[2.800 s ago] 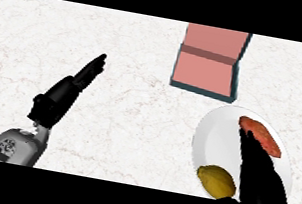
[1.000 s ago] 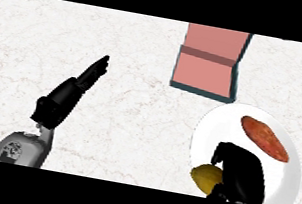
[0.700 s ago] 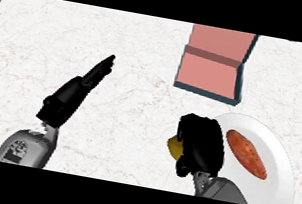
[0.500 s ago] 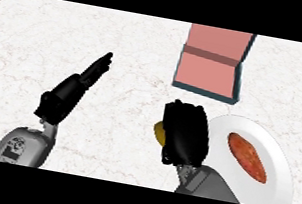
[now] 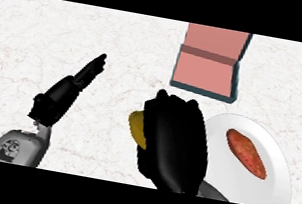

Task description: Pick the lemon from the plate and place it in the cardboard box

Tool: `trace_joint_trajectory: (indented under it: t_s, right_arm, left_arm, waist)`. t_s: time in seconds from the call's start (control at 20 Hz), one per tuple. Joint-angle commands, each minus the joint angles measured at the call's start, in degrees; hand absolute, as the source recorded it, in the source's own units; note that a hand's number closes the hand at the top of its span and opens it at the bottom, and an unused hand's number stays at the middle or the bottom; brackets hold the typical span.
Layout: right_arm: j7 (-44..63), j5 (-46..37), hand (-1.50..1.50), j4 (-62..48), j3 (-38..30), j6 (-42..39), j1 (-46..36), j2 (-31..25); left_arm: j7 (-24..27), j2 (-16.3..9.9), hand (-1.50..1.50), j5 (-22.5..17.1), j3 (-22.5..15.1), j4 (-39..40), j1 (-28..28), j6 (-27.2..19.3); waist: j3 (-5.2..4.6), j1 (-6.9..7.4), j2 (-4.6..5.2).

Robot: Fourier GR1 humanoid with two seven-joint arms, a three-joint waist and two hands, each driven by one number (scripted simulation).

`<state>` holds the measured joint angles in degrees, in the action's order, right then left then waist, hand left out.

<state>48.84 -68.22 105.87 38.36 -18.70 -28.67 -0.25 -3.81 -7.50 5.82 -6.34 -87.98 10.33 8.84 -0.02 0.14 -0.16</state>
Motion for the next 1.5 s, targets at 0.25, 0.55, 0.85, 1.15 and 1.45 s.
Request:
trace_joint_trajectory:
  t_s: [0.25, 0.55, 0.85, 1.15, 1.45]
  right_arm:
    - [16.1, 5.6, 1.50, 14.5, -1.8, -5.5, -11.1, 0.2]
    - [17.5, 5.4, 1.50, 8.6, -7.5, -2.6, -16.5, 0.2]
    - [11.3, 6.0, 1.50, 4.6, -18.8, -5.0, -20.3, 0.2]
    - [3.0, 7.8, 1.50, -3.8, -28.1, -2.9, -25.2, -0.4]
    - [-2.6, 7.6, 1.50, -15.7, -33.5, 5.4, -27.7, -2.0]
  left_arm:
    - [2.7, 0.2, 0.00, 0.3, 0.5, 2.0, -1.2, 0.6]
    - [-0.9, 0.1, 0.00, 0.5, -0.3, -2.7, -1.1, 1.1]
    - [-0.2, 1.0, 0.00, 1.2, 0.4, -0.7, -0.4, 0.1]
    - [-4.2, 1.3, 0.00, 0.1, 1.3, -1.9, 2.3, 1.2]
    - [0.1, 4.4, 0.00, 5.0, -1.9, 1.4, 1.0, -2.2]
  waist:
    - [-0.04, -0.08, -0.04]
    - [-0.02, 0.41, -0.05]
    - [-0.01, 0.12, 0.08]
    - [0.01, 0.01, 0.13]
    - [0.00, 0.12, 0.28]
